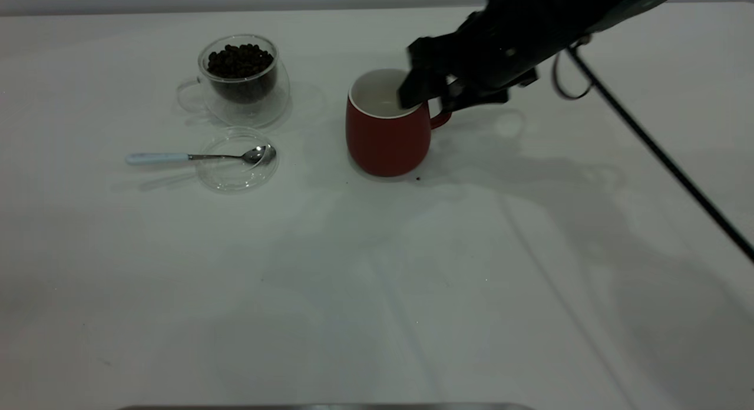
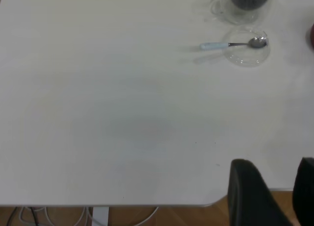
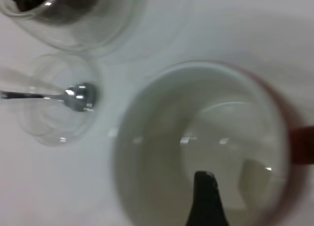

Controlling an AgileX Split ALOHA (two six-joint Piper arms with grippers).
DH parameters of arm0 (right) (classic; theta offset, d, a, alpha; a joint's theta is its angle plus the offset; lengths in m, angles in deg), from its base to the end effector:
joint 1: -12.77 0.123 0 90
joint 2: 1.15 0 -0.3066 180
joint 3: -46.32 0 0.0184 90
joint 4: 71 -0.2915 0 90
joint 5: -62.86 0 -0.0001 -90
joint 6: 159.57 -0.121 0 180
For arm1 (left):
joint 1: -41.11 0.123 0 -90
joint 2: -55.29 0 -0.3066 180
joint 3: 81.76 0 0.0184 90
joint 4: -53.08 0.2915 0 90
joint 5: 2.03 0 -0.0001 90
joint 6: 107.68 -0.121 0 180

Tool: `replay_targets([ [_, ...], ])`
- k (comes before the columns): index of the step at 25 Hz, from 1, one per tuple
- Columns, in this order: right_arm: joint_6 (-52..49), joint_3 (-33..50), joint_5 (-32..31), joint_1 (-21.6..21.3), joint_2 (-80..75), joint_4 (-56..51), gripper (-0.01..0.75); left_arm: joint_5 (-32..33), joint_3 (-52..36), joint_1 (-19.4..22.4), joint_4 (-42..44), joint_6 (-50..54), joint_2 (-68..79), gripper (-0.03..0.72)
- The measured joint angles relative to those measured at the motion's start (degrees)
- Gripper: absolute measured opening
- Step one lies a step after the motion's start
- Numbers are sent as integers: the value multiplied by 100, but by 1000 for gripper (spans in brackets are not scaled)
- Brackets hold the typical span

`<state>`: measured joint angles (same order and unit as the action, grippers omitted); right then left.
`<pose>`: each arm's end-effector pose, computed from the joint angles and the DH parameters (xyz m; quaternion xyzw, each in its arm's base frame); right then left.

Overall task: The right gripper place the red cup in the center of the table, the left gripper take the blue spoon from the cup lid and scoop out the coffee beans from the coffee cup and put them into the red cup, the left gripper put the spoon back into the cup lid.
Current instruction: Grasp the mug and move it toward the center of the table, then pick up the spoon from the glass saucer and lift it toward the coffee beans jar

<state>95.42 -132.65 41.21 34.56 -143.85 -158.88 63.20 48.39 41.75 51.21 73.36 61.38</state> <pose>0.4443 0.2258 -0.0070 -0.1308 0.9282 0.2594 0.2324 0.0298 -0.0033 0.2714 -0.0114 0.8709 -0.0180 0.4910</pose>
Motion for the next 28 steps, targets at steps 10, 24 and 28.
replay_targets([
  [10, -1438, 703, -788, -1115, 2320, 2694, 590, 0, 0, 0, 0, 16, 0, 284],
  [24, -6728, 2912, -4075, -1537, 8665, 8313, 590, 0, 0, 0, 0, 12, 0, 284],
  [28, -7163, 4172, -4072, -2016, 10119, 8591, 590, 0, 0, 0, 0, 12, 0, 284],
])
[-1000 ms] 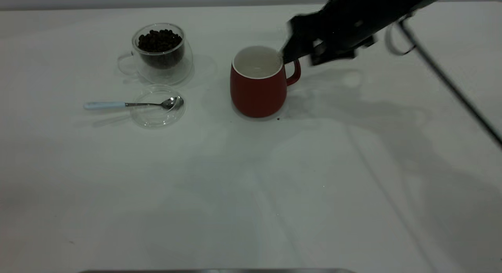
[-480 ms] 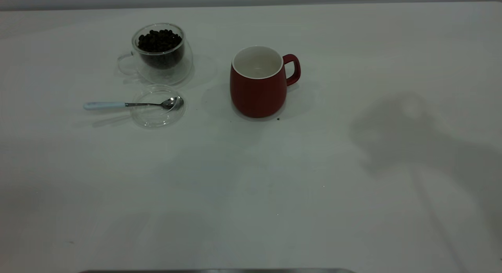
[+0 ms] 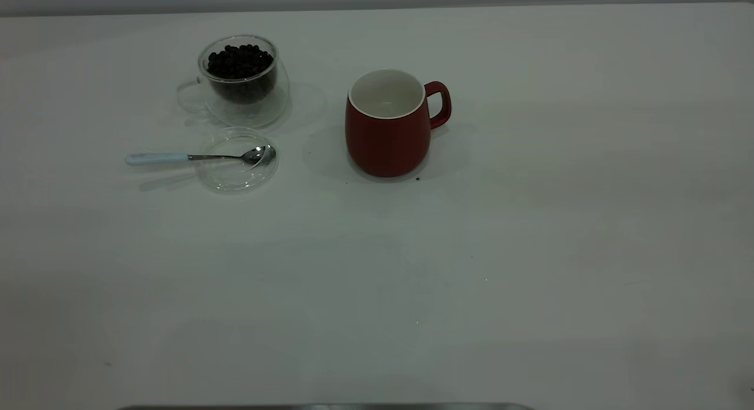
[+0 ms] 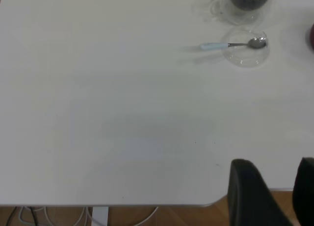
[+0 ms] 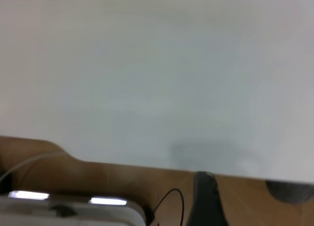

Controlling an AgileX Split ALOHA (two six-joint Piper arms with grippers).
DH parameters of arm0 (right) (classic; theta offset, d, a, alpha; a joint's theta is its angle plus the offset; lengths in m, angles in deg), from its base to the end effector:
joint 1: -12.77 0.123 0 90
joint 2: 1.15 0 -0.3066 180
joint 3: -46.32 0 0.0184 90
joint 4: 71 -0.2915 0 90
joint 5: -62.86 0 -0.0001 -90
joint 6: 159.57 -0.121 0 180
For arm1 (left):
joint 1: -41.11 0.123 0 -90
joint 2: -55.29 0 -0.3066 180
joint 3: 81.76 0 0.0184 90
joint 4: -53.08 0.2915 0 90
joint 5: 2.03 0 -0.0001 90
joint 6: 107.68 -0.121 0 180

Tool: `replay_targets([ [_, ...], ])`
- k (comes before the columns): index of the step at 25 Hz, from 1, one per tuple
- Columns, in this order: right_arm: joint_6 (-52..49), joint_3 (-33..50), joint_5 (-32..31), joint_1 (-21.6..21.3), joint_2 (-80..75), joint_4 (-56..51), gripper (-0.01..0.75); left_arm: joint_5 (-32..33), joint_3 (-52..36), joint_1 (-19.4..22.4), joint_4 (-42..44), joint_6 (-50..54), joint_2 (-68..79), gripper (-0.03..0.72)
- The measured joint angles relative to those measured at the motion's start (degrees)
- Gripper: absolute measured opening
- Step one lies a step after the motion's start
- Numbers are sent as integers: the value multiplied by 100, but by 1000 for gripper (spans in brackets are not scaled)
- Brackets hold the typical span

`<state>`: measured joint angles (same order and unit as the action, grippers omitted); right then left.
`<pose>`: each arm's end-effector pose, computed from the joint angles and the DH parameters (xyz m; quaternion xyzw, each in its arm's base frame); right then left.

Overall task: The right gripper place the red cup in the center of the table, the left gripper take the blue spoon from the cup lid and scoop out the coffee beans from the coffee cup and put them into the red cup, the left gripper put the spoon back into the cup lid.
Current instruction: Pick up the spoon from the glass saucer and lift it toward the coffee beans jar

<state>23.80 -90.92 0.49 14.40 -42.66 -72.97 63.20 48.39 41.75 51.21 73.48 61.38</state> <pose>0.1249 0.0072 0.2726 -0.0385 0.9570 0.0125 0.2872 0.0298 -0.0033 0.2714 -0.0124 0.8709 -0.0185 0.4910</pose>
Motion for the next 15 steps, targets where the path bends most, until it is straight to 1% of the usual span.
replay_targets([
  [3, -28, 642, -10, -226, 1162, 106, 590, 0, 0, 0, 0, 0, 0, 284],
  [4, -32, 724, -62, -286, 1519, 125, 590, 0, 0, 0, 0, 0, 0, 284],
  [7, -32, 805, -146, -553, 2851, 131, 588, 0, 0, 0, 0, 0, 0, 284],
  [10, -32, 805, -240, -782, 3494, 164, 583, 0, 0, 0, 0, -7, 0, 284],
  [12, -35, 810, -263, -800, 3511, 154, 574, 0, 0, 0, 0, -7, 0, 284],
  [15, -35, 816, -263, -581, 3511, 76, 563, 0, 0, 0, 0, -13, 0, 284],
])
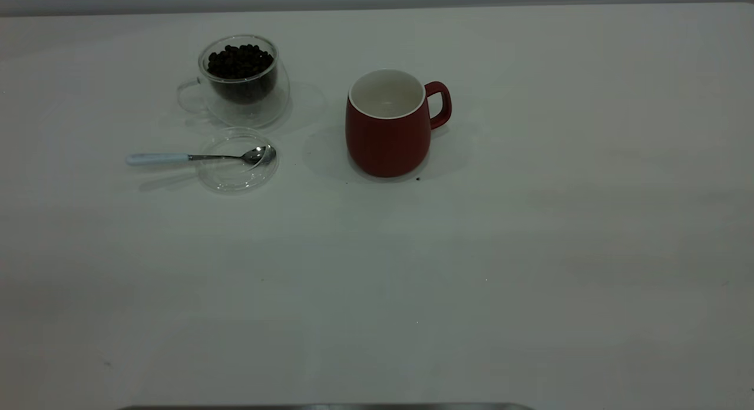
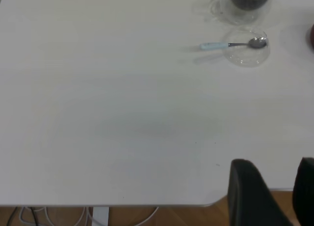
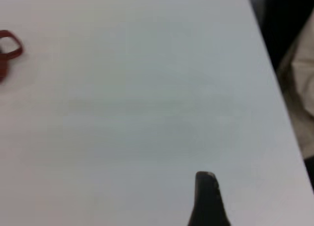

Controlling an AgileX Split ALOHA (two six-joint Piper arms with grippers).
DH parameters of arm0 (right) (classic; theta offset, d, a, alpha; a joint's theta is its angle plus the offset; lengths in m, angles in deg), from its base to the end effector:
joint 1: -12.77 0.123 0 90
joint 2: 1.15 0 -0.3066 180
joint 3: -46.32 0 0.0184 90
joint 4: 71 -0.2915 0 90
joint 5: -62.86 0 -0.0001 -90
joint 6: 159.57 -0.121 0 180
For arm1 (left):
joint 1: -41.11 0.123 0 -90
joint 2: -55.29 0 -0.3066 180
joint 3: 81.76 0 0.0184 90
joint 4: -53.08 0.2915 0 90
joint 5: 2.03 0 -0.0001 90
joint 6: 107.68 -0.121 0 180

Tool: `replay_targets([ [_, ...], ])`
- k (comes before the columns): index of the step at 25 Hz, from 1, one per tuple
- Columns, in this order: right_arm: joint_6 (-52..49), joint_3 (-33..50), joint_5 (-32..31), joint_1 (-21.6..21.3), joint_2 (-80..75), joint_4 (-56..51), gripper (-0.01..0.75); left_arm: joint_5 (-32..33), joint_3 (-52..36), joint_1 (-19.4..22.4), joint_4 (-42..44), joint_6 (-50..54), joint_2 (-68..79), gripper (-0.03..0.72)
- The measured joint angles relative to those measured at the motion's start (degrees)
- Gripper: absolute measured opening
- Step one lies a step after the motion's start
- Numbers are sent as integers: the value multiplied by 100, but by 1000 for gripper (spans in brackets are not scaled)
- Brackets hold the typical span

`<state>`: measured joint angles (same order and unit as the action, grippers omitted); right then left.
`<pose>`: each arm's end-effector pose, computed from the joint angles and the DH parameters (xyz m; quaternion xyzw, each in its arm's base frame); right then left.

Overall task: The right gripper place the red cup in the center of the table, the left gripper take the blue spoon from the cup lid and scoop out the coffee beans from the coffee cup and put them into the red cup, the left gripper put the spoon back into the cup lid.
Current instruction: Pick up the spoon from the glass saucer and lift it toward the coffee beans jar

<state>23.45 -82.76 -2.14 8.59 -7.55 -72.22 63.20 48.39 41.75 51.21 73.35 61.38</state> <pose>0.0330 -0.0001 0.2653 0.0082 0.8759 -0.0197 0.4821 0.0298 -0.0033 0.2714 -0.0114 0.8709 -0.0179 0.4910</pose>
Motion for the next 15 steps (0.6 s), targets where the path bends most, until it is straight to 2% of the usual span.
replay_targets([
  [5, 0, 0, 0, 440, 0, 14, 549, 0, 0, 11, 0, 0, 0, 284],
  [15, -135, 0, 0, 473, 0, 180, 546, 0, 0, 11, 0, 0, 0, 284],
])
